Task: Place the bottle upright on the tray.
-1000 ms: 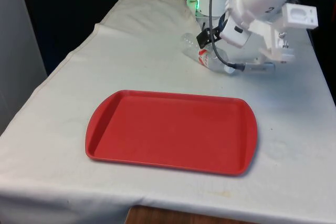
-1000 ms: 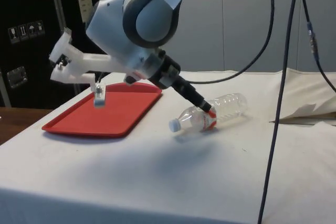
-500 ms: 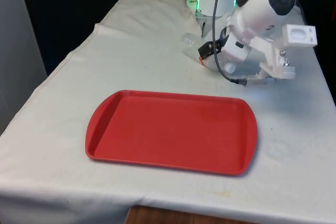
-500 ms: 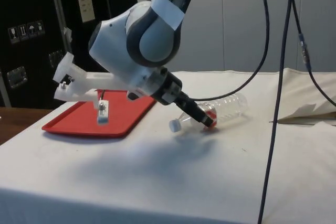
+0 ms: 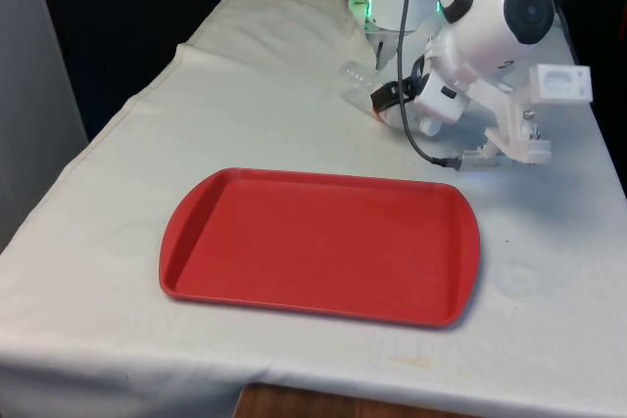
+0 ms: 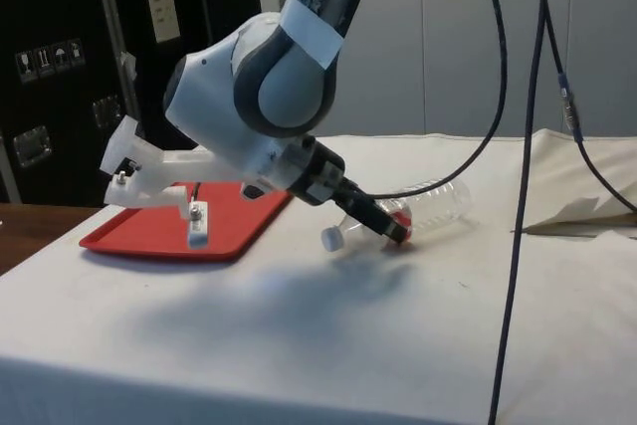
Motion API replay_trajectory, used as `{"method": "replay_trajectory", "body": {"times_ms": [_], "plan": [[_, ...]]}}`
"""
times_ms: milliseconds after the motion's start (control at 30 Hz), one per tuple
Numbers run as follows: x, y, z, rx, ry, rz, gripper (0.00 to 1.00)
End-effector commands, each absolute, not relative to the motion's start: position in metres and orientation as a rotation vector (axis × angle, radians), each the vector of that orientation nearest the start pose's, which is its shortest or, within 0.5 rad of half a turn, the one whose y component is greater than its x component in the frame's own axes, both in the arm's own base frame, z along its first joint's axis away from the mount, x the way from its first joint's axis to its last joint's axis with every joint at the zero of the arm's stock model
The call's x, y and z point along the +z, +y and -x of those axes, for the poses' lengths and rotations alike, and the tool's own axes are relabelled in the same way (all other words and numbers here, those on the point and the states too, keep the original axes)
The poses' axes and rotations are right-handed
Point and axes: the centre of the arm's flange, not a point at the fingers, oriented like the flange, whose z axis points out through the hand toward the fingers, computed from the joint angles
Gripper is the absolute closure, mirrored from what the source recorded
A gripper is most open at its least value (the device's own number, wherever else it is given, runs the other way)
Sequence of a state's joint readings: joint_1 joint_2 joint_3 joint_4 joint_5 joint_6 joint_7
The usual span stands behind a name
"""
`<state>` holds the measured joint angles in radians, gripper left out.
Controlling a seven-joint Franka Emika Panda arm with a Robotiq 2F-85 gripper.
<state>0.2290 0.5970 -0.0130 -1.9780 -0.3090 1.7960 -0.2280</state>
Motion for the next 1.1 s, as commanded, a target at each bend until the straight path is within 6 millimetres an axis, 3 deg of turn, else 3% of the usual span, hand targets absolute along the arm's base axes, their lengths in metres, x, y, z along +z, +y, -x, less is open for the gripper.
{"method": "replay_trajectory", "body": {"times_ms": [0,1067], "plan": [[0.1345,0.0849,-0.5057,1.294,-0.991,2.983,0.0],[0.1294,0.0843,-0.5088,1.335,-0.983,2.966,0.0]]}}
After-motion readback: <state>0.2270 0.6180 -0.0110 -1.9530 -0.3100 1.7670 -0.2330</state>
